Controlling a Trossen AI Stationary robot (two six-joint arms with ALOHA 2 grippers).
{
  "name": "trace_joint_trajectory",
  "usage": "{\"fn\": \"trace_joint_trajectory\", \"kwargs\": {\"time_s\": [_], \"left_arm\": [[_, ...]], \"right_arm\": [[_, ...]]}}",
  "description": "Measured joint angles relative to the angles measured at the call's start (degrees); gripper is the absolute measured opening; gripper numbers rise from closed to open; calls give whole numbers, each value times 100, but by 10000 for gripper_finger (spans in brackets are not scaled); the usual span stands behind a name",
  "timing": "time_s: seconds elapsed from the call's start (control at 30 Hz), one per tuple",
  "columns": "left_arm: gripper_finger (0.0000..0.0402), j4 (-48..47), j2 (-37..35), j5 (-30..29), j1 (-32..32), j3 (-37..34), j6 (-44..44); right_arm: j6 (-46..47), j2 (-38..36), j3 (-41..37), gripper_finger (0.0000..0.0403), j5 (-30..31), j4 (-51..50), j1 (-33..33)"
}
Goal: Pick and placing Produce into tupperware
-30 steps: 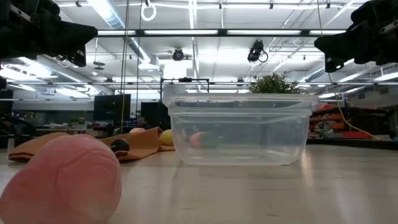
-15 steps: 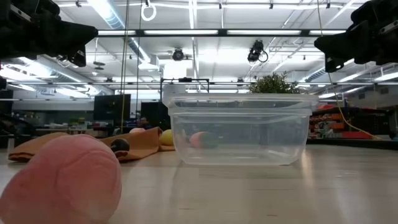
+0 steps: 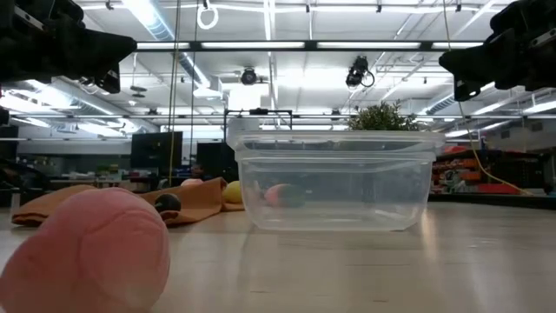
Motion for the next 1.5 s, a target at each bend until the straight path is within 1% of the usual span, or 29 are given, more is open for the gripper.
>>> {"fn": "trace_joint_trajectory", "kwargs": {"time_s": [0.43,0.8,1.17,1.4,1.5], "left_arm": [[23,-4,-2,0,0,2,1],[36,-9,0,-2,-2,2,1],[25,-11,-1,-2,-2,1,2],[32,-11,0,-2,-2,1,2],[36,-9,-1,-3,0,1,126]], "right_arm": [[-1,1,1,0,-1,1,0],[-5,-1,1,0,0,1,-1],[-21,-1,-1,0,0,1,0],[18,1,0,0,0,2,0],[42,3,1,0,0,198,-2]]}}
